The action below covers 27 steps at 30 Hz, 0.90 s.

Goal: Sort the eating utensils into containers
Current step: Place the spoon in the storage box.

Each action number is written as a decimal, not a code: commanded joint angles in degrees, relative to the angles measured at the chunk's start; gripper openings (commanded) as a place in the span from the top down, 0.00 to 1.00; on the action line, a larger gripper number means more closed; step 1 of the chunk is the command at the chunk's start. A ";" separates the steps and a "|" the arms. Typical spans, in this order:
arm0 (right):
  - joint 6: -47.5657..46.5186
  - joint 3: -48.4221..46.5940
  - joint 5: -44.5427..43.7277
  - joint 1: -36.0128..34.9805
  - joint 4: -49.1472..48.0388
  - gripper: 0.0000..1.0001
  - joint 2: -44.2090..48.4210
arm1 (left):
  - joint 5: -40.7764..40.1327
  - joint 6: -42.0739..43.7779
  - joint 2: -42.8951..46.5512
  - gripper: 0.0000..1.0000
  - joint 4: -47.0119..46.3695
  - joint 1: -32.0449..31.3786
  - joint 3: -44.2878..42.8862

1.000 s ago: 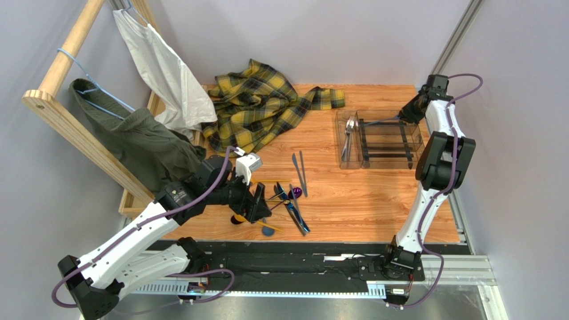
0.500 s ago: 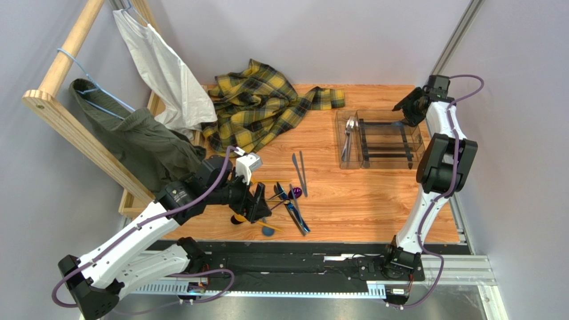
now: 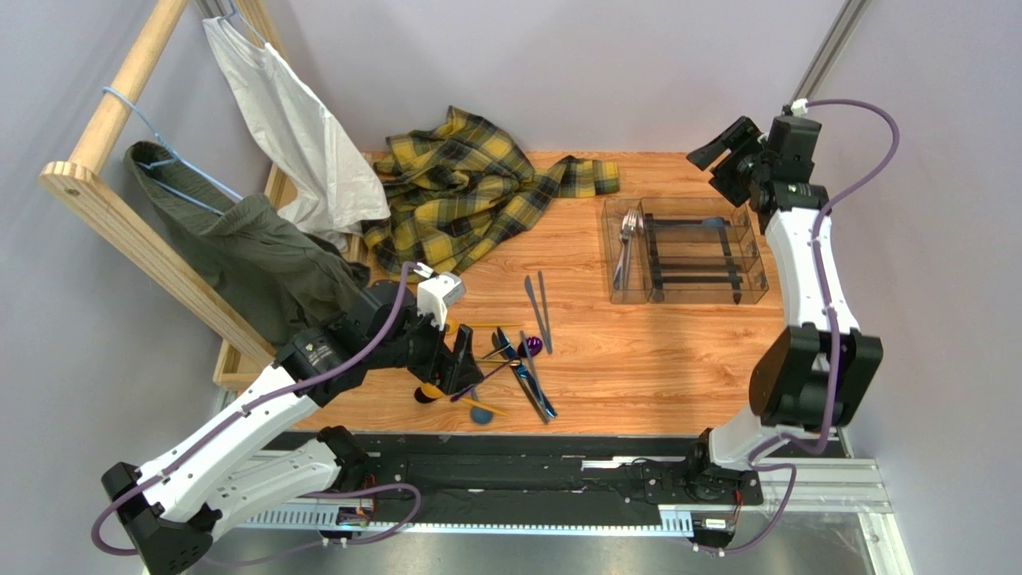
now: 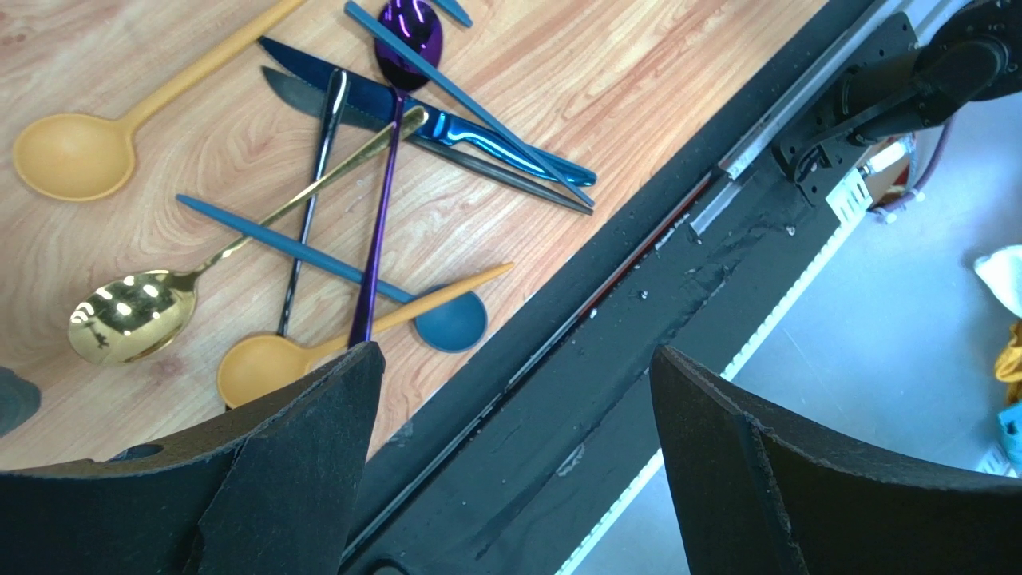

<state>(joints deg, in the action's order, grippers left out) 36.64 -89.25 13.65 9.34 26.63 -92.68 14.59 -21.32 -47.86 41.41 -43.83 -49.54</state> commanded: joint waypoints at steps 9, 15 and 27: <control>0.54 22.09 2.87 -4.50 -6.33 0.29 21.57 | -2.28 -0.83 -1.01 0.09 -0.19 0.15 -0.12; 0.18 34.13 3.05 -5.30 -6.77 0.30 33.52 | -3.07 -1.00 -1.36 0.09 -0.19 0.15 -0.12; -1.84 44.60 3.75 -6.00 -0.80 0.28 47.86 | -5.44 -1.79 -2.59 0.09 0.08 0.15 0.06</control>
<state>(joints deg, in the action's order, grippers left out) 36.32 -45.52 16.19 3.64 24.58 -47.92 10.35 -21.98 -49.67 41.56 -43.83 -49.54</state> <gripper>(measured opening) 0.714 0.906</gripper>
